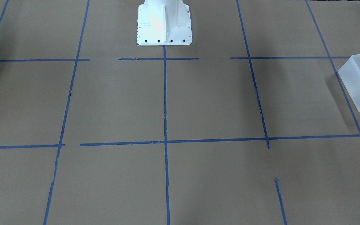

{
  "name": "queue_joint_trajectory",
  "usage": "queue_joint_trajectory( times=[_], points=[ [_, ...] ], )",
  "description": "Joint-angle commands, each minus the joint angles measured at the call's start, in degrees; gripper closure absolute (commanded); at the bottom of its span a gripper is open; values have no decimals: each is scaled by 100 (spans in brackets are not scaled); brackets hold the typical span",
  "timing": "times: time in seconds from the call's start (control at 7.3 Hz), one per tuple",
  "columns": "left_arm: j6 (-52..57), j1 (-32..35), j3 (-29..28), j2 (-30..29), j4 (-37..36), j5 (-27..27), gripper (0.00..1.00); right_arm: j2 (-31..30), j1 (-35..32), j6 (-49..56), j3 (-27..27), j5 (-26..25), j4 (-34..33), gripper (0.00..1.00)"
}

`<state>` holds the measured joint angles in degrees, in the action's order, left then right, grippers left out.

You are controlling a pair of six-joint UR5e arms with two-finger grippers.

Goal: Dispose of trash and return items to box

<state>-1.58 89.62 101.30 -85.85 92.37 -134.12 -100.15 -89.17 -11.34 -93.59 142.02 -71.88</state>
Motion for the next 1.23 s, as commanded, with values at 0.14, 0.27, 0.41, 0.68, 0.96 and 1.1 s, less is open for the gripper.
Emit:
queue_joint_trajectory(
  times=[0.14,0.27,0.41,0.68,0.96,1.1],
  points=[
    [0,3,4,-2,0,0,0,83,-74,9,-867,80,-1541,0],
    [0,3,-5,-2,1,0,0,40,-126,52,-1063,63,-1688,0],
    [0,3,-5,-2,1,0,0,22,-188,174,-1126,-33,-1689,0],
    [0,3,-5,15,1,0,0,31,-302,910,-1092,-473,-1724,0],
    [0,3,-14,16,9,0,0,4,-347,923,-1109,-281,-1716,0],
    [0,3,-14,15,9,0,0,4,-347,923,-1091,-289,-1707,0]
  ],
)
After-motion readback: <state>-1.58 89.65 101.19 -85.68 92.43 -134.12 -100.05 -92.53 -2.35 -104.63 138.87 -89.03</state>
